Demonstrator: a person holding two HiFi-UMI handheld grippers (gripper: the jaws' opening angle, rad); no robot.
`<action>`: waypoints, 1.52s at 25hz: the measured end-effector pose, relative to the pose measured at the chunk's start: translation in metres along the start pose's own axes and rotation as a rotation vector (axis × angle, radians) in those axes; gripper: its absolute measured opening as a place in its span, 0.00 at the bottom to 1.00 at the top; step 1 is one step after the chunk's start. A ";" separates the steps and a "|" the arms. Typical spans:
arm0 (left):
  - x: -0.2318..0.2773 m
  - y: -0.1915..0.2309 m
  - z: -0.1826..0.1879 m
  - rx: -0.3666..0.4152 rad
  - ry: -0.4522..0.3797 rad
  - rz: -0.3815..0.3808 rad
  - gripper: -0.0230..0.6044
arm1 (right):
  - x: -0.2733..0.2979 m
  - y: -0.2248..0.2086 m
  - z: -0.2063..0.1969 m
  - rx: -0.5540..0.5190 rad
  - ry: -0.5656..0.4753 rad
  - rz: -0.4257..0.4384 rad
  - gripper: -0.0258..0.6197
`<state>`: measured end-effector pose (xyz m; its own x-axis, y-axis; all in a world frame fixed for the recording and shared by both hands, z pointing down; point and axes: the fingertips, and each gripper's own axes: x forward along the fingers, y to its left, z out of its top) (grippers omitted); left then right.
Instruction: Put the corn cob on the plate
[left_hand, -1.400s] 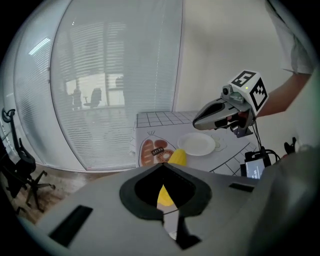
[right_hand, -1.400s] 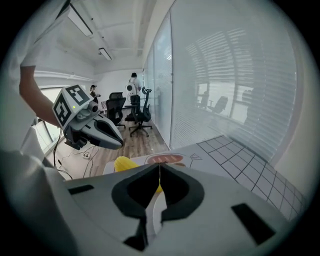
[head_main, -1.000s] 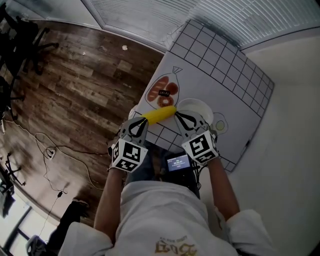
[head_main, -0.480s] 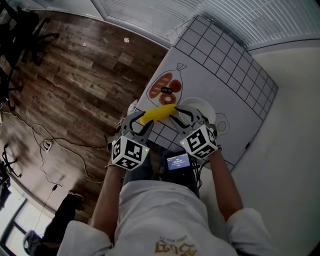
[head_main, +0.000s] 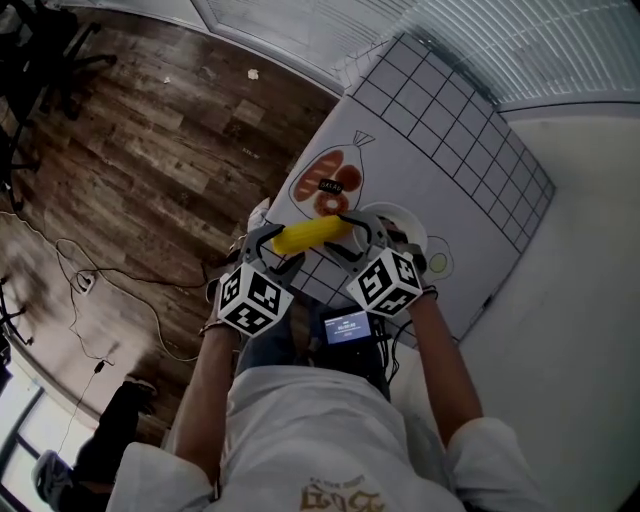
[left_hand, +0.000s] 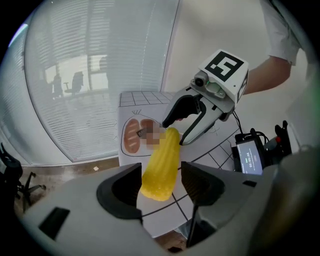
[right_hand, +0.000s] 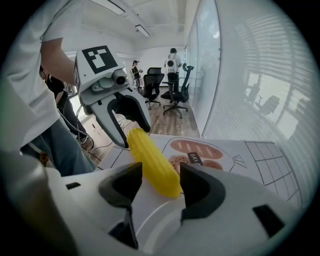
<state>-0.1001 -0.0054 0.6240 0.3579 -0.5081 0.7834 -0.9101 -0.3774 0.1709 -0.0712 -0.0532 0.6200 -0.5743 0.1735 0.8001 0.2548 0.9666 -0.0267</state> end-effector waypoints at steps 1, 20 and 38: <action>0.001 0.000 -0.001 0.003 0.010 -0.005 0.43 | 0.003 0.002 0.000 -0.012 0.009 0.021 0.41; 0.028 0.000 -0.009 0.062 0.135 -0.037 0.46 | 0.027 0.011 -0.011 -0.324 0.127 0.153 0.44; 0.025 0.002 -0.008 0.123 0.167 -0.055 0.46 | 0.026 0.013 -0.009 -0.374 0.150 0.151 0.41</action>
<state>-0.0944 -0.0122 0.6484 0.3575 -0.3524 0.8649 -0.8540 -0.4982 0.1500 -0.0760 -0.0381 0.6454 -0.3962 0.2518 0.8829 0.6081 0.7925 0.0469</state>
